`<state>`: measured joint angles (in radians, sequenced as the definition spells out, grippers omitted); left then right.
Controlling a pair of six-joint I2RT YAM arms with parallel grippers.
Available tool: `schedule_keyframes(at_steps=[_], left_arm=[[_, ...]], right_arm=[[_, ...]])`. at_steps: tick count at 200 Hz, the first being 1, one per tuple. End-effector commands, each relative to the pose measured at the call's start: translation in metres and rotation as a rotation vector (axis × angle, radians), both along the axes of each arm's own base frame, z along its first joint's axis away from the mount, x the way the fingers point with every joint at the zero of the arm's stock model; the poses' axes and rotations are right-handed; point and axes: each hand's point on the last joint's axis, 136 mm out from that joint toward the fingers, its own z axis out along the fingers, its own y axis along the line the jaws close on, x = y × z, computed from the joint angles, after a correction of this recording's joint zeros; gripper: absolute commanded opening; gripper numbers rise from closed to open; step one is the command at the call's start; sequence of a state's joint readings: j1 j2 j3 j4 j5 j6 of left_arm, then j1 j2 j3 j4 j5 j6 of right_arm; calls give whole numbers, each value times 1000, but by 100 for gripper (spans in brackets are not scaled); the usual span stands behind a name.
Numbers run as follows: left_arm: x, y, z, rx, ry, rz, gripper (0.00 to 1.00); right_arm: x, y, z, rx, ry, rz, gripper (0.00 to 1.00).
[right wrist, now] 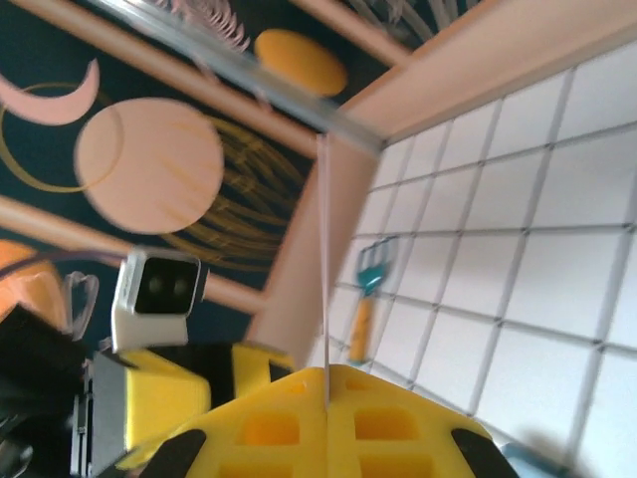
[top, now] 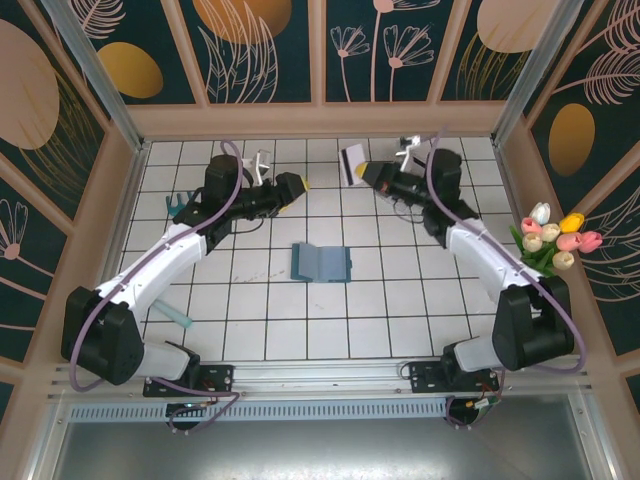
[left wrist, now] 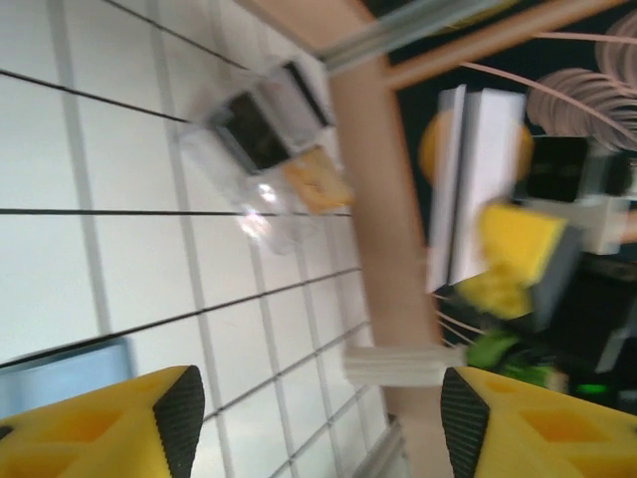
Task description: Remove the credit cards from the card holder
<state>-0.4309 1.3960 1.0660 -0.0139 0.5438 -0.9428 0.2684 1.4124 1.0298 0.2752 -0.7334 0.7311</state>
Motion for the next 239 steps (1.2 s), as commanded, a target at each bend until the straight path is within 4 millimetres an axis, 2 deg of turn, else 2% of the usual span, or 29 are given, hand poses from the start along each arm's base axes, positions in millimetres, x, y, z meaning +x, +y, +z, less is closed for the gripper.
schedule_keyframes(at_steps=[1,37,58,64,68,93,116,130,154,206,239], left_arm=[[9,30,-44,164,61,114,72],[14,60,-64,230,79,222,94],[16,69,-67,237,90,247,98],[16,70,-66,237,87,247,98],[12,72,-77,251,106,245,98],[10,80,-84,286,116,255,99],[9,79,-88,295,127,240,98],[9,78,-88,300,130,226,98],[8,75,-86,294,127,212,98],[4,75,-91,294,134,198,99],[4,73,-87,293,128,181,98]], right_arm=[[27,-30,-17,-329,-92,-44,0],[67,-66,-20,-633,-310,-76,0],[92,-86,-27,-743,-356,-77,0],[99,-93,-32,-776,-348,-74,0],[105,-98,-36,-796,-341,-74,0],[126,-121,-62,-928,-360,-37,0],[136,-135,-82,-999,-439,13,0],[147,-151,-93,-1046,-447,10,0],[156,-167,-104,-1088,-461,25,0],[162,-174,-120,-1072,-476,127,0],[167,-178,-127,-1067,-475,150,0]])
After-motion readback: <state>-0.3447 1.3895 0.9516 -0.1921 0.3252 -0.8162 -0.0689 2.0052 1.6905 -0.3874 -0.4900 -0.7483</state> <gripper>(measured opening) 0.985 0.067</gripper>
